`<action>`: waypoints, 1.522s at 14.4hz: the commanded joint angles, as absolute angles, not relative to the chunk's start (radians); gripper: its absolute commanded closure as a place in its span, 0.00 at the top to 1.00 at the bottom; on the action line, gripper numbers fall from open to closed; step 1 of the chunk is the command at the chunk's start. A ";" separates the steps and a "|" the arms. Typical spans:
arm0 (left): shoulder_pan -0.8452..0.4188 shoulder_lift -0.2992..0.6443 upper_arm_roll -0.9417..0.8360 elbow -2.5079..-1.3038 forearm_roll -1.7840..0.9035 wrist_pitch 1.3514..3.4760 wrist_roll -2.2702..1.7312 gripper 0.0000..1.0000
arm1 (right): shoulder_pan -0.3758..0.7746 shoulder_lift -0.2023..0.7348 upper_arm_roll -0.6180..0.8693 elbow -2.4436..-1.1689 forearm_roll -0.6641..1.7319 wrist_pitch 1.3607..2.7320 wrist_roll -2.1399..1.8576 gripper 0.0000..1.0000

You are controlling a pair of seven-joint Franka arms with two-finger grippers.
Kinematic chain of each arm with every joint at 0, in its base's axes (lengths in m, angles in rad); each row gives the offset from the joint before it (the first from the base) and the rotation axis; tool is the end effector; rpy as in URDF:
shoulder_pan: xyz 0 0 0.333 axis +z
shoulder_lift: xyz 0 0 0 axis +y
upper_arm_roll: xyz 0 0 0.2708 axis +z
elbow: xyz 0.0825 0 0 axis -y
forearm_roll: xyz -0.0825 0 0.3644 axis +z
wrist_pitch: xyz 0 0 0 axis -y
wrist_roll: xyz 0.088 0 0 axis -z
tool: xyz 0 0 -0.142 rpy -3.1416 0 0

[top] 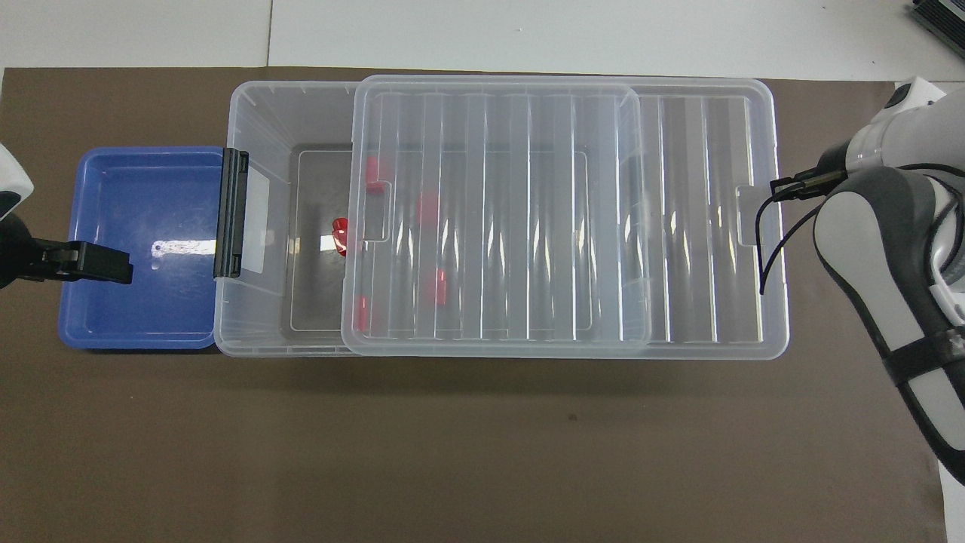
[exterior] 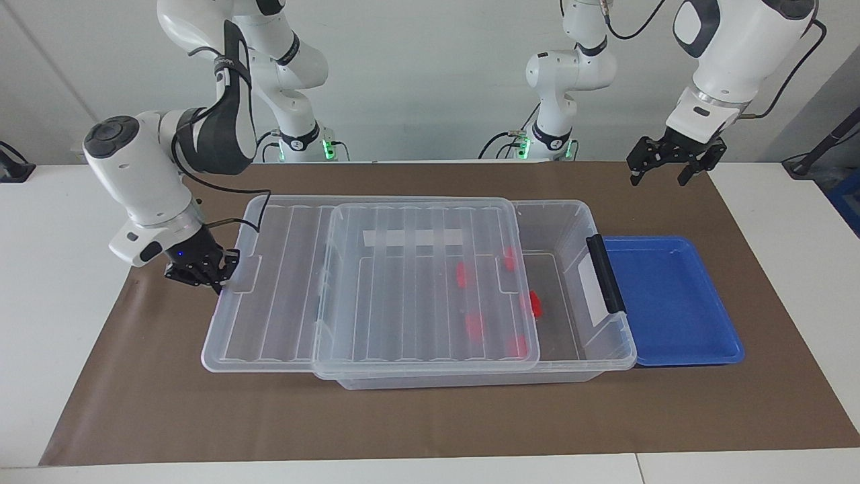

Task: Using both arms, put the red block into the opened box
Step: 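Slide the clear lid back over the box with the right gripper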

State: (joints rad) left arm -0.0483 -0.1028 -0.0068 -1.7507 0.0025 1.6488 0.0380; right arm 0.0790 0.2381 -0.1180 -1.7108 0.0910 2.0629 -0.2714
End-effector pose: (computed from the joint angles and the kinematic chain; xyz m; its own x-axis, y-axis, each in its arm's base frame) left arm 0.5113 -0.0280 0.5231 0.9957 -0.0931 0.0008 -0.0931 -0.9956 -0.0032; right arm 0.6167 -0.0129 0.3889 0.9728 0.1946 0.1257 0.1991 -0.9797 -0.0240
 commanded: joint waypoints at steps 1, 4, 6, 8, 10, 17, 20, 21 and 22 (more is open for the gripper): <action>-0.038 -0.136 -0.006 -1.807 -0.015 1.704 0.058 1.00 | 0.106 0.235 -0.117 -1.727 0.117 2.082 -0.241 0.00; -0.026 -0.161 -0.006 -1.853 -0.015 1.720 0.058 1.00 | 0.144 0.235 -0.117 -1.739 0.117 2.088 -0.174 0.00; -0.025 -0.161 -0.006 -1.852 -0.015 1.717 0.052 1.00 | 0.172 0.235 -0.117 -1.740 0.117 2.088 -0.126 0.00; -0.012 -0.158 -0.006 -1.844 -0.015 1.709 0.048 1.00 | 0.192 0.233 -0.117 -1.741 0.118 2.088 -0.095 0.00; -0.014 -0.160 -0.006 -1.821 -0.015 1.700 0.046 1.00 | 0.199 0.229 -0.114 -1.752 0.129 2.086 -0.086 0.00; -0.012 -0.175 -0.008 -1.835 -0.015 1.727 0.046 1.00 | 0.241 0.216 -0.114 -1.789 0.175 2.118 -0.028 0.00; -0.012 -0.176 -0.006 -1.835 -0.015 1.723 0.044 1.00 | 0.253 0.213 -0.114 -1.793 0.175 2.117 -0.026 0.00; -0.012 -0.176 -0.006 -1.835 -0.015 1.724 0.044 1.00 | 0.253 0.213 -0.114 -1.795 0.175 2.117 -0.026 0.00; -0.011 -0.175 -0.006 -1.836 -0.015 1.726 0.046 1.00 | 0.253 0.213 -0.112 -1.796 0.175 2.117 -0.028 0.00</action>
State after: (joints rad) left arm -0.0301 -0.1492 0.0010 -1.8062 0.0024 1.7052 0.0382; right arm 0.2390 0.2313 -0.1163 -1.7452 0.1469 2.0938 -0.0438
